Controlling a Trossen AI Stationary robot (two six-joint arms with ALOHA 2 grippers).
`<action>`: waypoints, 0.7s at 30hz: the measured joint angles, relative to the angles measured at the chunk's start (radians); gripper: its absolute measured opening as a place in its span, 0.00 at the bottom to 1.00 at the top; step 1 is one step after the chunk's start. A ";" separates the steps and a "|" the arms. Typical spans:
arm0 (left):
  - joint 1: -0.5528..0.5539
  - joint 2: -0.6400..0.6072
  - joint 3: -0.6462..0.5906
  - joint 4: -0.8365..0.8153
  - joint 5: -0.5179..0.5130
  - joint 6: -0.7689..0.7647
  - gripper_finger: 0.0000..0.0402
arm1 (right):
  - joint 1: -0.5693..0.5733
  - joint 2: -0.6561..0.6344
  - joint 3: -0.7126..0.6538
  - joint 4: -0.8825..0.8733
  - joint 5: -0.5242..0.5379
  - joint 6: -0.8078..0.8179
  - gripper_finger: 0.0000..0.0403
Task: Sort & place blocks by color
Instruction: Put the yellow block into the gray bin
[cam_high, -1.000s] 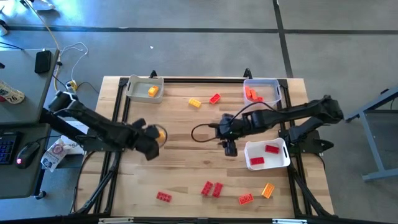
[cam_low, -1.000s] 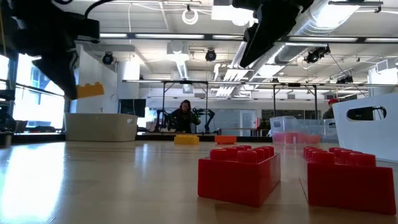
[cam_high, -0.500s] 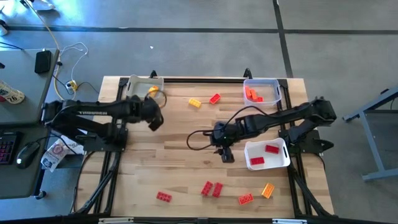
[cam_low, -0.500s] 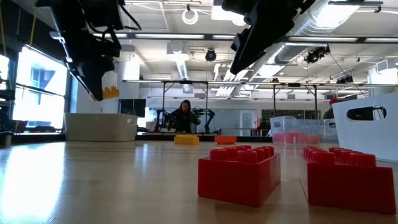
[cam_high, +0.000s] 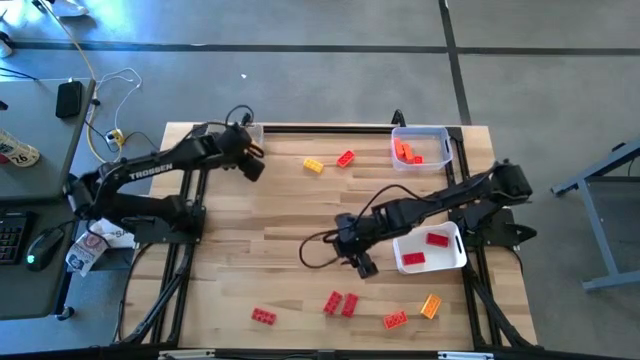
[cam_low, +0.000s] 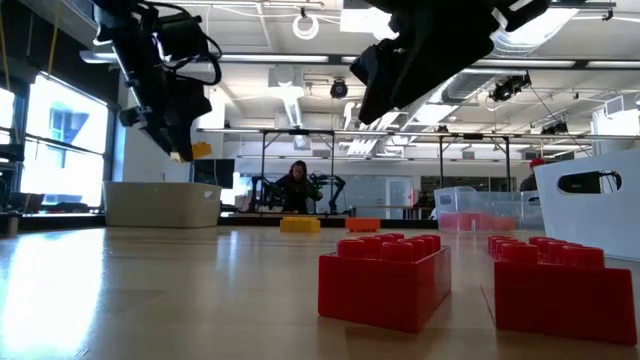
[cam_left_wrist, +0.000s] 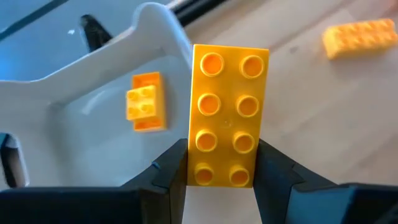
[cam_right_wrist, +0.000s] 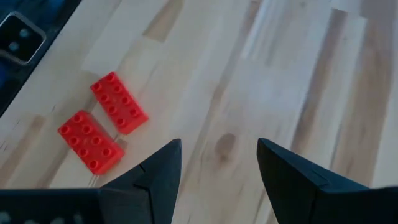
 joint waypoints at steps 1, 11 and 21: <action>0.022 0.001 0.000 0.005 0.007 0.001 0.29 | 0.007 0.005 0.000 0.008 0.000 -0.011 0.49; 0.149 0.081 0.000 0.045 0.066 -0.002 0.29 | 0.030 0.057 0.000 0.066 0.020 -0.033 0.49; 0.214 0.170 0.001 0.133 0.075 -0.011 0.36 | 0.068 0.110 0.000 0.095 0.005 -0.166 0.49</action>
